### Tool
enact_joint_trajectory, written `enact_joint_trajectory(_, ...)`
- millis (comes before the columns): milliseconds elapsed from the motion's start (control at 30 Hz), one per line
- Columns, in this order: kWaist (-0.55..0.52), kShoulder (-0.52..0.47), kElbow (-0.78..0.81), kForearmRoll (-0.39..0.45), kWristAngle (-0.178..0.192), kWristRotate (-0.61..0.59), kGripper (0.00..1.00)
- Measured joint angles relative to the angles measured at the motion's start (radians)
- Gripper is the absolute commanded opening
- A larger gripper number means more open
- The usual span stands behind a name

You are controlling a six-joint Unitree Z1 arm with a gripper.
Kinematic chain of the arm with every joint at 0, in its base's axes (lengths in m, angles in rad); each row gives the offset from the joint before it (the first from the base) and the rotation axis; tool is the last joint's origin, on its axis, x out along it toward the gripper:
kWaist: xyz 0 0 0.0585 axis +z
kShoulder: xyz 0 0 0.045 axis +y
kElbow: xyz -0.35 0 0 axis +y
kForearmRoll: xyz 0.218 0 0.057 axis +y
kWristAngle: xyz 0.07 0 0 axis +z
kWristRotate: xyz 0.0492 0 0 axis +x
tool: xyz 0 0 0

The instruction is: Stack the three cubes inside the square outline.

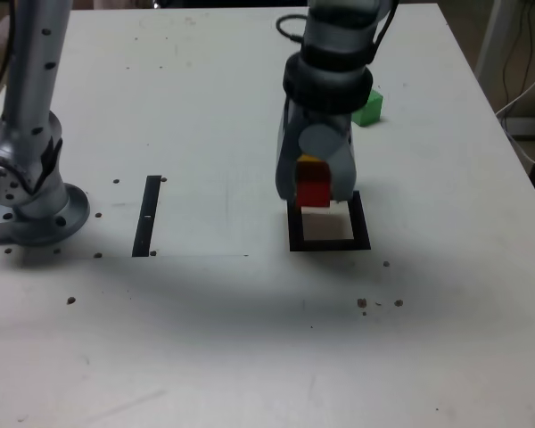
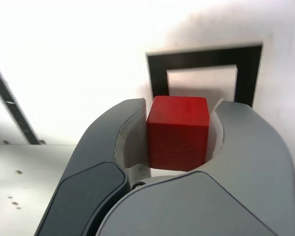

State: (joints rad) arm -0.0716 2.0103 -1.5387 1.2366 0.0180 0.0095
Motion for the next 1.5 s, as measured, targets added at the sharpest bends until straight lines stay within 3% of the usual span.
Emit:
enact_joint_trajectory(200, -0.028, 0.002, 0.039, -0.064, -0.008, -0.033, 0.31)
enact_joint_trajectory(600, -0.03, 0.043, 0.053, -0.098, -0.007, -0.045, 0.32)
enact_joint_trajectory(667, -0.03, 0.046, 0.052, -0.098, -0.004, -0.045, 0.38)
enact_joint_trajectory(833, -0.029, 0.054, 0.05, -0.12, 0.006, -0.04, 0.85)
enact_joint_trajectory(900, -0.026, 0.058, 0.051, -0.126, 0.007, -0.036, 0.97)
enact_joint_trajectory(1300, -0.019, 0.056, 0.068, -0.128, 0.011, -0.034, 0.99)
enact_joint_trajectory(1500, 0.013, -0.018, 0.092, -0.098, 0.057, -0.037, 0.99)
